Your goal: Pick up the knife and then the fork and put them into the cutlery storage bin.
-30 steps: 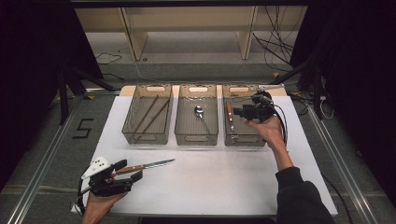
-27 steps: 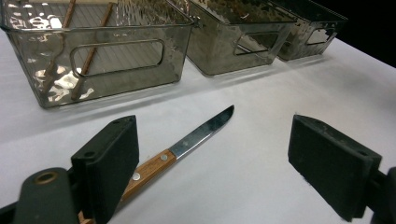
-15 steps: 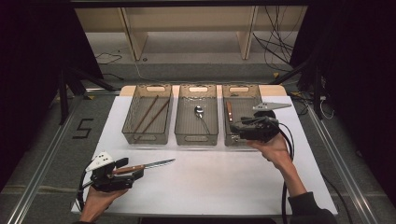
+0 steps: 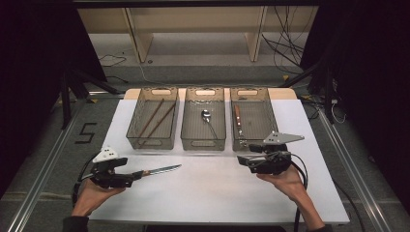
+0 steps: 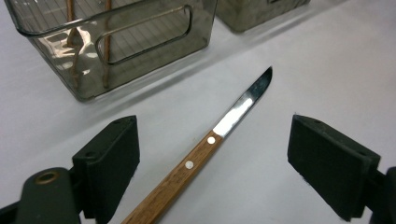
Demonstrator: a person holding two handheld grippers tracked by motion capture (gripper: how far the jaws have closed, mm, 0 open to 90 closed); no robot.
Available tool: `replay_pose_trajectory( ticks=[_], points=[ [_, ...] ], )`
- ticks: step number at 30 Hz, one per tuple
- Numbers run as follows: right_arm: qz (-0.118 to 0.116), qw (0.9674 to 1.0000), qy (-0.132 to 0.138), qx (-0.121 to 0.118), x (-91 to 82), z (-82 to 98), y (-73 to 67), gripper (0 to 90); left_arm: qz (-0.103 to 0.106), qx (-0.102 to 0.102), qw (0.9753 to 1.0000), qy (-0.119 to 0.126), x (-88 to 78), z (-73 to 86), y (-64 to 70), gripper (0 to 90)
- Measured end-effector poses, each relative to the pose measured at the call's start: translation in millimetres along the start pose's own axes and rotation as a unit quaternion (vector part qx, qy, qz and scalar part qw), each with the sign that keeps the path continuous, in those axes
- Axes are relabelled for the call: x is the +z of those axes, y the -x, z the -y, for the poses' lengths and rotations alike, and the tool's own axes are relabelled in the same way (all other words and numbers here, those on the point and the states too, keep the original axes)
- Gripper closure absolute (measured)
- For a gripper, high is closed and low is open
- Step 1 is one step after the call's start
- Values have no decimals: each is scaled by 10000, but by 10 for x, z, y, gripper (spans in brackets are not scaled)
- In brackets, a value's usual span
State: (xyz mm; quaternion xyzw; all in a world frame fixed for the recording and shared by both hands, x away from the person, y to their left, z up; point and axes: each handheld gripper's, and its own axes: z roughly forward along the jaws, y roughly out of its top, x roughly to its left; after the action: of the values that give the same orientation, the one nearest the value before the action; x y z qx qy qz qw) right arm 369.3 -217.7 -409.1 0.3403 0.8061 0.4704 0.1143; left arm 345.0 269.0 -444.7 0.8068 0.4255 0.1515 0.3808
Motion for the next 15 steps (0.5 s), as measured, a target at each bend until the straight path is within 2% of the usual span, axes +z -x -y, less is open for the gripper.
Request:
replay_pose_trajectory(
  ticks=[3,6,8,12,15],
  points=[
    [-61,10000,-18,-1,-1,67,-36,335,-52,182,9993,-310,51,-62,-16,170],
    [-96,9999,-55,10,-2,117,-62,334,-112,349,9973,-640,116,-109,-24,180],
    [-110,9999,-73,2,-2,144,-77,331,-175,495,9947,-885,166,-129,-21,187],
    [-152,9999,-71,3,-3,194,-107,324,-110,687,9901,-1218,265,-152,-12,211],
    [-195,9997,-108,-35,-1,229,-140,319,-125,872,9845,-1516,353,-158,-6,227]
  ],
)
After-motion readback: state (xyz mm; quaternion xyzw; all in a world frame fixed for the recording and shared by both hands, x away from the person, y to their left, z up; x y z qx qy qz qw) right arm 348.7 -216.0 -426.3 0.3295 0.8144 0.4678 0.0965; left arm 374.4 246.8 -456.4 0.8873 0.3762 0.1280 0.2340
